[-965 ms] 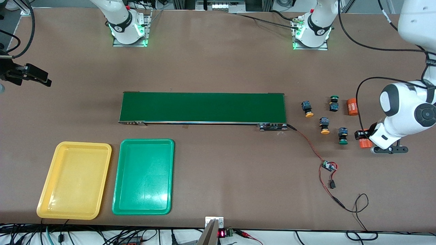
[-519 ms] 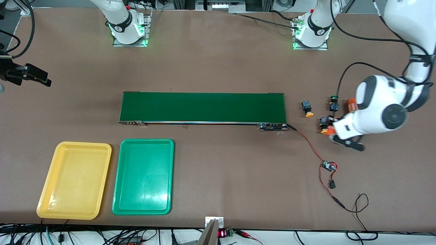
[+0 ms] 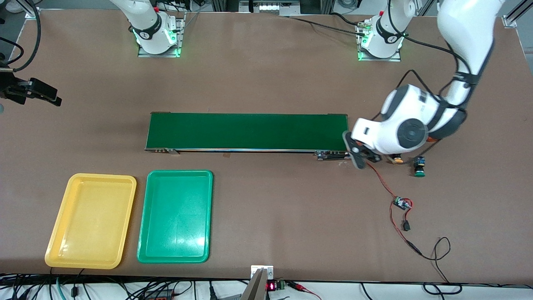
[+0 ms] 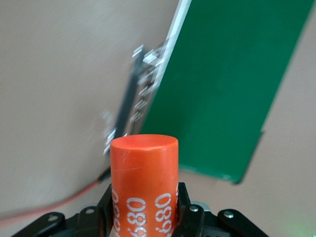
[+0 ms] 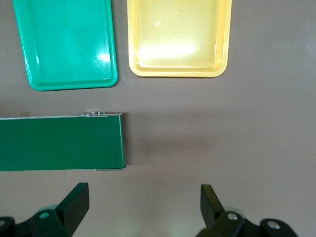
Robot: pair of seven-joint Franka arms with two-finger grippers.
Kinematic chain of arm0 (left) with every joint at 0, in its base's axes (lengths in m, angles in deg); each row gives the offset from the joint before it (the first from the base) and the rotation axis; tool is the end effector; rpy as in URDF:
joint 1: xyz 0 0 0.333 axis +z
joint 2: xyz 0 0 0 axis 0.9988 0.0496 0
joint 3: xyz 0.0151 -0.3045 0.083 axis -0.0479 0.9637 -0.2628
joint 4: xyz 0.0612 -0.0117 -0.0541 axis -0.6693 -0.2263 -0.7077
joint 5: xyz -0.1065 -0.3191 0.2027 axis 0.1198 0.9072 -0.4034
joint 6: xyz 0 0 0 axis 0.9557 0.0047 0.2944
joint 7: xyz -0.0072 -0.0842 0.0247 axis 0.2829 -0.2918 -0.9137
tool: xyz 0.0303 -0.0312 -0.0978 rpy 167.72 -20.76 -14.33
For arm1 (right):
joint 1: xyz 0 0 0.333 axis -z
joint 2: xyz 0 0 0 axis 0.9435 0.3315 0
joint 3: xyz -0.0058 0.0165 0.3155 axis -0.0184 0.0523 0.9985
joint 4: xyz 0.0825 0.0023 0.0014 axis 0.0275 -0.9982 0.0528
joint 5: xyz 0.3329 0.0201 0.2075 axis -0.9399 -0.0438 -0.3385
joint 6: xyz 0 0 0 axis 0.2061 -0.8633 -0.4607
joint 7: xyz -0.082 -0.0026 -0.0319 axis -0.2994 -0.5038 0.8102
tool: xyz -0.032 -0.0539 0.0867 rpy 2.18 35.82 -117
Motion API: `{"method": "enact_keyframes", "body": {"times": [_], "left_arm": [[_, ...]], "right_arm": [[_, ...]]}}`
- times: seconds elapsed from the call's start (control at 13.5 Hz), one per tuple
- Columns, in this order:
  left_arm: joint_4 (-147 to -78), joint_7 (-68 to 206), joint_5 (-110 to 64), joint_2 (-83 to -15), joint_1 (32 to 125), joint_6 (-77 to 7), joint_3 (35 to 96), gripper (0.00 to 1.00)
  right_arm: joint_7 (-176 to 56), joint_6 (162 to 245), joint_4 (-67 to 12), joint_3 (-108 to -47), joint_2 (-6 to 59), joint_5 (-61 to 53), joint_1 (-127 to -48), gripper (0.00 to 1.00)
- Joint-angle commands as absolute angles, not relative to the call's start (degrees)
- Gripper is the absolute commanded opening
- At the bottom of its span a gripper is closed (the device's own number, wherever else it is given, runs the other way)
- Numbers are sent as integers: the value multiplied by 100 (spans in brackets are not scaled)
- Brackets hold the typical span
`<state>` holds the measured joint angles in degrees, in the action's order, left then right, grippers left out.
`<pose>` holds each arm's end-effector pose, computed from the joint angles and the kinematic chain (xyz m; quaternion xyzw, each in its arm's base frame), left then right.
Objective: Sort buttons by color to trays
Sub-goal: 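Carry the orange cylinder onto the green belt and open the left gripper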
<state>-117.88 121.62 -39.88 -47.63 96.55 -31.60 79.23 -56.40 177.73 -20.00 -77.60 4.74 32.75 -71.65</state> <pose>0.5757 -0.2084 0.2899 0.8036 -0.5792 -0.1052 0.0875 0.5587 -0.0423 0.5990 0.9993 -0.0242 -0.0290 0.0017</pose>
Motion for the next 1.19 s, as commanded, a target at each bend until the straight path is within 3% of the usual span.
{"method": "enact_keyframes", "body": {"times": [0.0,0.3,0.37,0.52,0.74,1.11], "left_arm": [[-11888,12529,-4059,-4761,9209,-3321,7979,25],[-12432,12538,-4137,-4761,8953,-4165,7987,25],[-12468,12538,-4295,-4752,8927,-4201,7987,31],[-12469,12529,-4471,-4760,8804,-4176,7987,100],[-12390,12380,-4481,-4892,8821,-3948,7987,100],[-11863,10847,-4472,-5208,9250,-2745,7926,100]], "right_arm": [[-5685,17806,-2104,-7716,362,3350,-7108,100],[-5676,18017,-2104,-7673,371,3350,-7152,100],[-5676,17991,-2113,-7672,371,3350,-7161,100],[-5685,17947,-2113,-7672,371,3358,-7161,100],[-5685,17894,-2104,-7664,362,3359,-7161,100],[-5685,17885,-2104,-7664,362,3359,-7161,100]]}}
